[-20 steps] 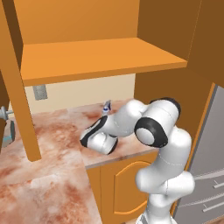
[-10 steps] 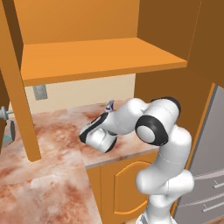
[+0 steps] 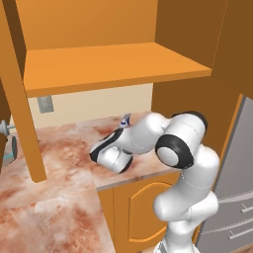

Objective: Move the cutting board and knife to the sink. Then move spray from the cabinet to the counter.

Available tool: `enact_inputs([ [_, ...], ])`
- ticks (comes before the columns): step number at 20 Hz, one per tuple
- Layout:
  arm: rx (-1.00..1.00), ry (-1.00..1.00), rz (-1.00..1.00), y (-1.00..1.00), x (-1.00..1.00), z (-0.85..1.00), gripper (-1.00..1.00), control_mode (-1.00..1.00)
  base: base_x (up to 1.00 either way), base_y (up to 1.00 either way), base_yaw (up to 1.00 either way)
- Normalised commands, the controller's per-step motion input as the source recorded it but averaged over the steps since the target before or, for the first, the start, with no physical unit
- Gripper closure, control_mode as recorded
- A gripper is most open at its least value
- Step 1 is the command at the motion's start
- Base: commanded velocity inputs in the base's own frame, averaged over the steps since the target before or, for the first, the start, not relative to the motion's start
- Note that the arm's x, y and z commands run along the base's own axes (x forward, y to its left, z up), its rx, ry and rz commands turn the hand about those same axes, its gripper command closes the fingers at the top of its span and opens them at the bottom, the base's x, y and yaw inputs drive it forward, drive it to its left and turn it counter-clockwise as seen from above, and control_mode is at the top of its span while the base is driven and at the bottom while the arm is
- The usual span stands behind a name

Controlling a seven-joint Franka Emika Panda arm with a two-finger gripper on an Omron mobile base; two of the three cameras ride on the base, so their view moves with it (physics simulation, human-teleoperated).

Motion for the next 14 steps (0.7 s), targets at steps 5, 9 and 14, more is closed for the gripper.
enact_inputs([
  [5,-0.02,-0.17,-0.13,0.24,-0.18,0.03,-1.00,-1.00,0.00,0.00,0.00],
  [9,-0.02,-0.10,-0.15,0.23,-0.29,0.24,-1.00,-1.00,0.00,0.00,0.00],
  [14,0.00,0.04,-0.21,0.22,-0.66,0.51,-1.00,-1.00,0.00,0.00,0.00],
])
